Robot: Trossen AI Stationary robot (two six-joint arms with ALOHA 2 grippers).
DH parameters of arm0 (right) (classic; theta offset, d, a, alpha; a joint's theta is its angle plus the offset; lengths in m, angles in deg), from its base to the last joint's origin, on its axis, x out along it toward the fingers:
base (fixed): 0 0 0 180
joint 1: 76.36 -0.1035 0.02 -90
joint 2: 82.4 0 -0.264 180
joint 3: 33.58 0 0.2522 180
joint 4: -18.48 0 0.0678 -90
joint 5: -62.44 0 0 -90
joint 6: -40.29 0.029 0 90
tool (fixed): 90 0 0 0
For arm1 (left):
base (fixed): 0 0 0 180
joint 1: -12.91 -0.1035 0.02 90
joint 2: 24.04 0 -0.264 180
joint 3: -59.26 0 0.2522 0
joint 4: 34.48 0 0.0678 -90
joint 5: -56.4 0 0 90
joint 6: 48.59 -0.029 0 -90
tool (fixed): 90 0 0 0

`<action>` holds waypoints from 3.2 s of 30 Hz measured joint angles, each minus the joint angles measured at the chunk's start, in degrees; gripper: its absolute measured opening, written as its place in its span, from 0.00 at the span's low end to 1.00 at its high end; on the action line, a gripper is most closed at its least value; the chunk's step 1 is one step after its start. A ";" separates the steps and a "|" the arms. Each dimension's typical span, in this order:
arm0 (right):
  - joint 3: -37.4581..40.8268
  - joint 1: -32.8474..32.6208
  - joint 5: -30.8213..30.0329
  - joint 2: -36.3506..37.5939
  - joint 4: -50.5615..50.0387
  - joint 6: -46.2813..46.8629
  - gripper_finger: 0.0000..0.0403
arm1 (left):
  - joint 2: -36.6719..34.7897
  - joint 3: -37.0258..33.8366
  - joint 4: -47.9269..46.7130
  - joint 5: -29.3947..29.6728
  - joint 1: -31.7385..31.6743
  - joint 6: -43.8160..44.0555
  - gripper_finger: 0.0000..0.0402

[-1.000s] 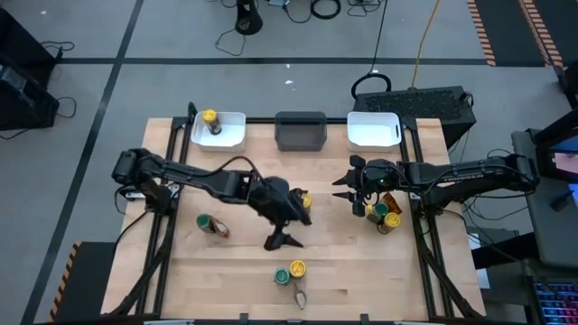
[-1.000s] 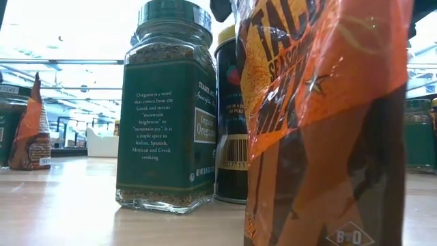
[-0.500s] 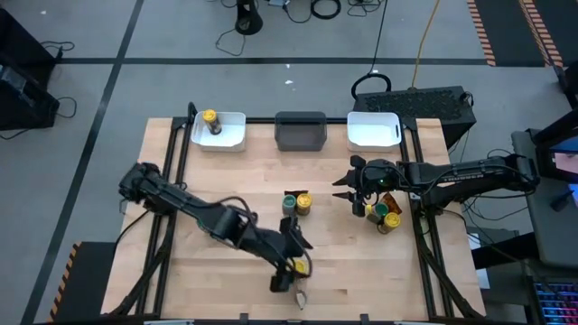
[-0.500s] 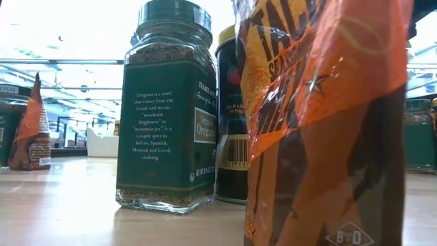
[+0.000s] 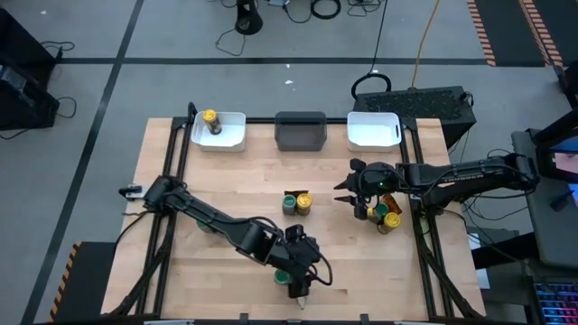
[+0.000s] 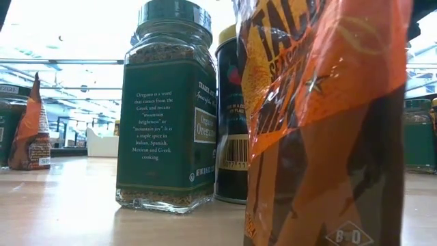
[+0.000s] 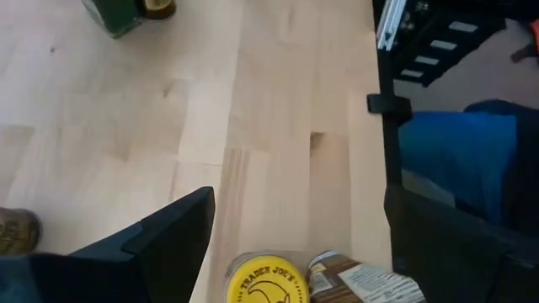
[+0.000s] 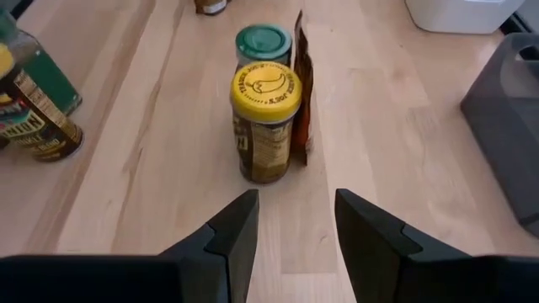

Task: Sort spices by type
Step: Put the bottom yellow seasoning bottle into the left white bin

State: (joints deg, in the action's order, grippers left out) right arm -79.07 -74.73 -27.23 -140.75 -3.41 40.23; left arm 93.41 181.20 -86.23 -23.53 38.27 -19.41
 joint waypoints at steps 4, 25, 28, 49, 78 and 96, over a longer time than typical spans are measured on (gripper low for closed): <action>0.00 0.02 0.00 0.00 -0.45 -0.35 0.35 | 0.34 0.02 -0.91 1.45 0.00 0.55 0.87; 0.00 0.02 -0.35 0.02 0.33 -1.26 0.35 | 3.41 -0.04 -10.04 0.31 -0.19 3.32 0.87; 0.00 0.02 -0.32 0.02 0.38 -1.26 0.35 | 3.46 -0.04 -10.09 -0.24 -0.09 3.05 0.87; 0.00 0.02 -0.29 0.02 0.51 -1.04 0.35 | 6.23 -0.59 -9.28 -4.00 0.13 1.96 0.87; 0.00 0.02 -0.28 0.02 0.53 -1.06 0.35 | 6.23 -2.01 -9.00 -4.09 -0.26 2.05 0.71; 0.00 0.04 -0.26 0.02 0.53 -1.06 0.35 | 6.23 3.80 -12.25 -6.03 -1.64 -1.70 0.62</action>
State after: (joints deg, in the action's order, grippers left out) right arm -79.07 -74.69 -27.49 -140.73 -2.88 39.16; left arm 99.64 185.00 -98.48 -29.56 36.63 -21.11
